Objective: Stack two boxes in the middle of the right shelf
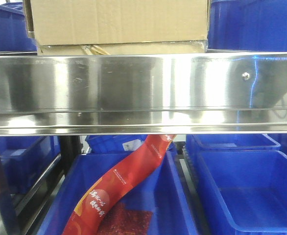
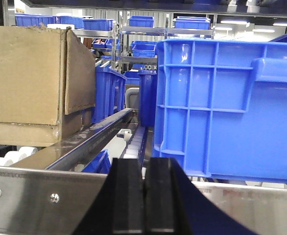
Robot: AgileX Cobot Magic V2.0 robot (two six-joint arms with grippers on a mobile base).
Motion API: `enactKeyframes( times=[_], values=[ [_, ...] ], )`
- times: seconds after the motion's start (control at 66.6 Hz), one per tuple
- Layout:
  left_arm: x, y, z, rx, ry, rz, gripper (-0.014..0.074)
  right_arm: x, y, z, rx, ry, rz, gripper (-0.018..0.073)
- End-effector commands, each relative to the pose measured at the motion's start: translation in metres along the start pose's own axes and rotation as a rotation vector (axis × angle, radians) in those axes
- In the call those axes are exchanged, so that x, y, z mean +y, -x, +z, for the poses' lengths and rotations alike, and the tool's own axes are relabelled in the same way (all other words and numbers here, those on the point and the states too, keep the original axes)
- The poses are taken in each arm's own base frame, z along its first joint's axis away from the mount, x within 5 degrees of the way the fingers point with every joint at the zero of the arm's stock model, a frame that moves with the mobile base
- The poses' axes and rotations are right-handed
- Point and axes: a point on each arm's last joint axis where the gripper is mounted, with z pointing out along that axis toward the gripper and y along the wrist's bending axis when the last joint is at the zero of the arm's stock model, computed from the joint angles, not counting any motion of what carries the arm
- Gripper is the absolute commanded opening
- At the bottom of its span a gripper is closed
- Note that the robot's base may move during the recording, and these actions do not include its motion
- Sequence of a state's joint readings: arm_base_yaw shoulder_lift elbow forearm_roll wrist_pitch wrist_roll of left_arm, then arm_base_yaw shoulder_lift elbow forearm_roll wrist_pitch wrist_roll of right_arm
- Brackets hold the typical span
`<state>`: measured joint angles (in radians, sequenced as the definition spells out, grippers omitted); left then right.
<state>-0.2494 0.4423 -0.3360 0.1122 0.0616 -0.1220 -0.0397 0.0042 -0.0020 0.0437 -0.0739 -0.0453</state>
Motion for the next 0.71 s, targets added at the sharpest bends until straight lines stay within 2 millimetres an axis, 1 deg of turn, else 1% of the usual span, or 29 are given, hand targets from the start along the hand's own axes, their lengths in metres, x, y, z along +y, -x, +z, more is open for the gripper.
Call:
enactKeyframes(
  times=[0.0, 0.12, 0.225, 0.3, 0.36, 0.405, 0.525, 0.69],
  values=[
    [0.006, -0.021, -0.014, -0.045, 0.071, 0.035, -0.0111, 0.0, 0.002, 0.0, -0.026, -0.007, -0.002, -0.0169],
    [0.012, -0.052, -0.03, -0.08, 0.158, 0.021, -0.0111, 0.0, 0.002, 0.0, -0.026, -0.007, -0.002, -0.0169],
    [0.012, -0.071, -0.041, -0.123, 0.19, 0.023, -0.0111, 0.0, 0.002, 0.0, -0.026, -0.007, -0.002, -0.0169],
    [0.012, -0.083, -0.041, -0.12, 0.203, 0.023, -0.0111, 0.0, 0.002, 0.0, -0.026, -0.007, -0.002, -0.0169],
    [0.012, -0.08, -0.042, -0.154, 0.202, 0.024, -0.0111, 0.0, 0.002, 0.0, -0.026, -0.007, -0.002, -0.0169],
    [0.012, -0.083, -0.041, -0.125, 0.2, 0.012, -0.0111, 0.0, 0.002, 0.0, -0.026, -0.007, -0.002, -0.0169],
    [0.012, -0.082, -0.041, -0.132, 0.199, 0.01, -0.0111, 0.0, 0.002, 0.0, -0.026, -0.007, -0.002, -0.0169],
    [0.012, -0.082, -0.041, -0.137, 0.196, -0.036, -0.0111, 0.0, 0.002, 0.0, -0.026, -0.007, -0.002, -0.0169]
  ],
)
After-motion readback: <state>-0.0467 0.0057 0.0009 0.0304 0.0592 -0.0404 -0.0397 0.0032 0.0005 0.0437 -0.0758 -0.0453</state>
